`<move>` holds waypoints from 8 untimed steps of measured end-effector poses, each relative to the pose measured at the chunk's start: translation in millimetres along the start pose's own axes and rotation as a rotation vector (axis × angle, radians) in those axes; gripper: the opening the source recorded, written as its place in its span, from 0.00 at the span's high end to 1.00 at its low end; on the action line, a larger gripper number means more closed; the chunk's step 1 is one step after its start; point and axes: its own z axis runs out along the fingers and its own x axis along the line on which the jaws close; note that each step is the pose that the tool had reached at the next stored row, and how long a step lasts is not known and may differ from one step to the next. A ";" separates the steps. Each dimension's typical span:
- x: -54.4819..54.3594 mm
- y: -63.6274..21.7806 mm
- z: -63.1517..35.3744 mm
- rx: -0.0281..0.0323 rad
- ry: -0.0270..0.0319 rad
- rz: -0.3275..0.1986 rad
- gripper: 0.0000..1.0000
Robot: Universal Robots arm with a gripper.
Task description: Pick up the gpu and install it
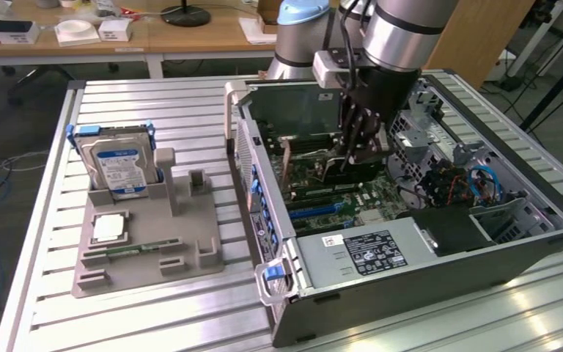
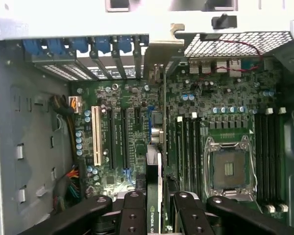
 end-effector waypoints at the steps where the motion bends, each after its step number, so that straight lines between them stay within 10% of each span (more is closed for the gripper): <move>1: 0.1 -0.1 1.9 0.0002 0.0004 0.000 0.74; 8: 1.6 -0.6 14.7 0.0003 0.0002 0.000 0.74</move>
